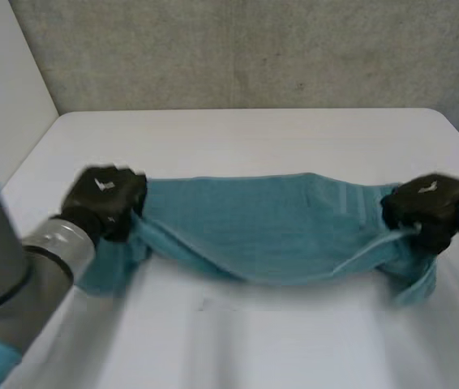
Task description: Fold the laundry
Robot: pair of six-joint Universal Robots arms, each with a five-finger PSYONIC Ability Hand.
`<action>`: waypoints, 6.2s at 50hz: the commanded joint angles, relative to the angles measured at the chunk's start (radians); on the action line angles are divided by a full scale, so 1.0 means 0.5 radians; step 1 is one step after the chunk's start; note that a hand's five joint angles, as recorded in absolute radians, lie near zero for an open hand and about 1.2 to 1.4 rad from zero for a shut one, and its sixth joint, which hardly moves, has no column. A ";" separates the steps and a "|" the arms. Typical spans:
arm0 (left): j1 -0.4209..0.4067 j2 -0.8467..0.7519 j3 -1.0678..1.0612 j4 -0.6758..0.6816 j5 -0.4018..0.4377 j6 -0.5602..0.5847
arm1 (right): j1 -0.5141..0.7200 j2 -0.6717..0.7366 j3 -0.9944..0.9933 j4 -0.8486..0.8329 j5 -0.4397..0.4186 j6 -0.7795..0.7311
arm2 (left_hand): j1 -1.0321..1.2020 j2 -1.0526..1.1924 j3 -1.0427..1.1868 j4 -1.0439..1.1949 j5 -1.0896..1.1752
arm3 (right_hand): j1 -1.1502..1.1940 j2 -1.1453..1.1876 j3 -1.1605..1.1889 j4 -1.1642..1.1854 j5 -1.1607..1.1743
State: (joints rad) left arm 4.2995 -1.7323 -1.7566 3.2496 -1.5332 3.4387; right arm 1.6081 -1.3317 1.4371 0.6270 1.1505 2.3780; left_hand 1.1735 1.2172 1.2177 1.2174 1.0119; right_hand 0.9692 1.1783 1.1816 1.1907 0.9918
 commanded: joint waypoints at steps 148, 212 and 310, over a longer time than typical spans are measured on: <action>0.448 -0.324 -0.086 0.207 0.124 -0.834 | -0.124 -0.509 0.626 -1.407 0.120 0.944 | -1.327 -1.414 -1.415 -1.415 -1.353 | 0.854 0.436 0.429 0.411 0.460; 0.562 -0.238 -0.012 -0.004 0.192 0.633 | -0.182 0.077 0.194 -0.315 0.153 -0.452 | 0.446 0.358 0.357 0.358 0.420 | 0.854 0.436 0.429 0.411 0.460; 0.363 -1.014 0.772 0.477 0.118 0.553 | 0.152 0.850 -0.281 -1.480 0.454 -0.393 | 0.446 0.358 0.357 0.358 0.420 | 0.854 0.436 0.429 0.411 0.460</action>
State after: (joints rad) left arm 4.5367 -2.0587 -1.5651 3.4249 -1.4151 3.7118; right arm 1.6428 -1.0584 1.4249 0.0479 1.3392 2.1609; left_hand 1.1741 1.2184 1.2168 1.2176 1.0324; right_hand 0.9819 1.1840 1.1885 1.1920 0.9918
